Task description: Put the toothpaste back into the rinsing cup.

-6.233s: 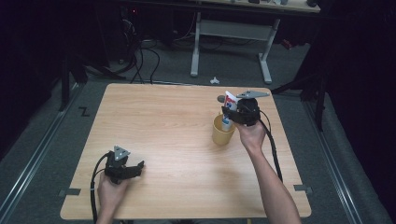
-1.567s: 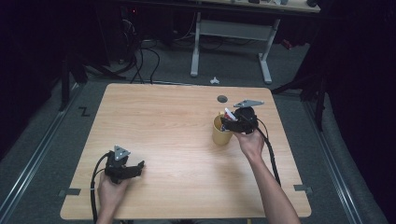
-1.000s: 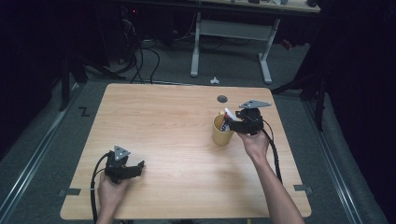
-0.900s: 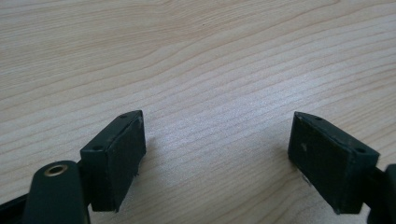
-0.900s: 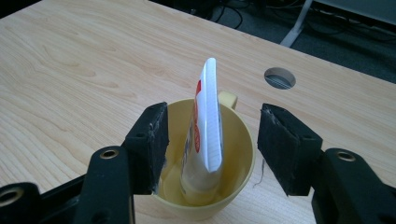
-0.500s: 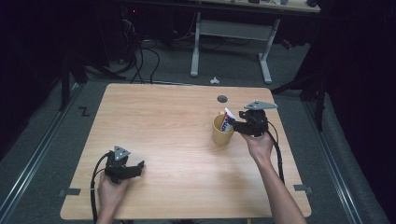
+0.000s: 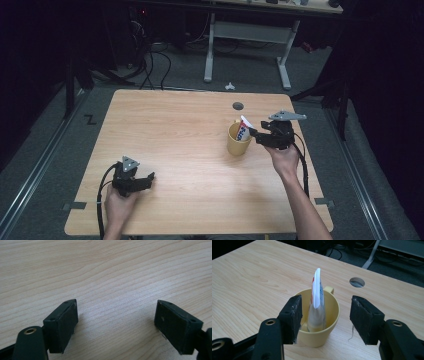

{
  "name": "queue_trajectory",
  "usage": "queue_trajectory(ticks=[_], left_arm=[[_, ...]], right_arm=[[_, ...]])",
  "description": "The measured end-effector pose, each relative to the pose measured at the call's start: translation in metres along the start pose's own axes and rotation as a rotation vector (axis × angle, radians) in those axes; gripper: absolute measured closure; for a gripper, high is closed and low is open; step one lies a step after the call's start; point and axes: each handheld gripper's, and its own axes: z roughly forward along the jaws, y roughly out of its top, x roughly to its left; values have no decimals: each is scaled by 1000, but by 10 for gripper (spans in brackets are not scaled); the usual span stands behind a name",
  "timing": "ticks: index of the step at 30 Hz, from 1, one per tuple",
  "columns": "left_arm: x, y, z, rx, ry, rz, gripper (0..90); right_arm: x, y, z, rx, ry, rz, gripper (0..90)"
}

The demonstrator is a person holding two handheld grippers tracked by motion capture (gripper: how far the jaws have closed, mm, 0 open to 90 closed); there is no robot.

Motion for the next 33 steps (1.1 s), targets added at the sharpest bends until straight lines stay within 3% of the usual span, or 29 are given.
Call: queue_trajectory(ticks=[33], left_arm=[[0,0,0,0,1,0,195]], right_arm=[[-15,-30,-33,-36,-13,51,434]])
